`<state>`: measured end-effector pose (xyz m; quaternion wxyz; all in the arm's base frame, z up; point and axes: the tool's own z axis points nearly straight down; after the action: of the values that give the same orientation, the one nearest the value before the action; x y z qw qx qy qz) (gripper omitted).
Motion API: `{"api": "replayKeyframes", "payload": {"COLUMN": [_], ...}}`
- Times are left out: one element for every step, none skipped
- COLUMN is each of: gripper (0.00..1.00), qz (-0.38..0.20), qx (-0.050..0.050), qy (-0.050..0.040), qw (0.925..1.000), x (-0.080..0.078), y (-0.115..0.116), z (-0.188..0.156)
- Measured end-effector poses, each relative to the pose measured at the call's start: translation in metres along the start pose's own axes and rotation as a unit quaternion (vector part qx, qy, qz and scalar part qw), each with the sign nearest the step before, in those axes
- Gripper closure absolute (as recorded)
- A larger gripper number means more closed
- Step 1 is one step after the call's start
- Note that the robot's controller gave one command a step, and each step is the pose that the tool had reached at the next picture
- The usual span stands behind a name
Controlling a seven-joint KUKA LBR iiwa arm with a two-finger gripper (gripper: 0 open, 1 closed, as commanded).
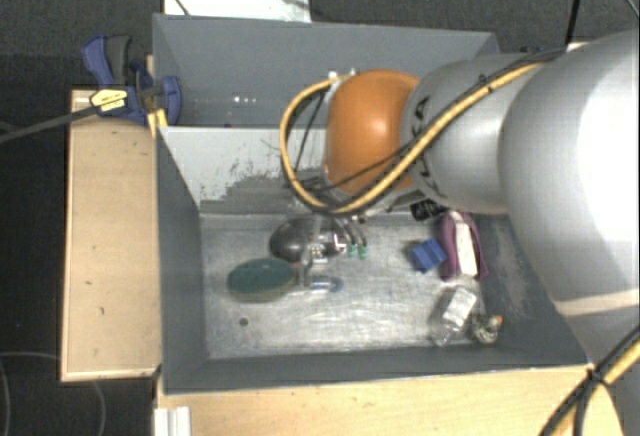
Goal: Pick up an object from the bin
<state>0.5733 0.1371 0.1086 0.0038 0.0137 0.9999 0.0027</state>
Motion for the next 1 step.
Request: {"api": "replayKeyframes", "payload": {"gripper": [0.00], "qz": [0.113], "qx": [0.003], "qy": [0.0005], "qw": [0.9936], "x": [0.0053], "y": [0.0192], "z": [0.0329]}}
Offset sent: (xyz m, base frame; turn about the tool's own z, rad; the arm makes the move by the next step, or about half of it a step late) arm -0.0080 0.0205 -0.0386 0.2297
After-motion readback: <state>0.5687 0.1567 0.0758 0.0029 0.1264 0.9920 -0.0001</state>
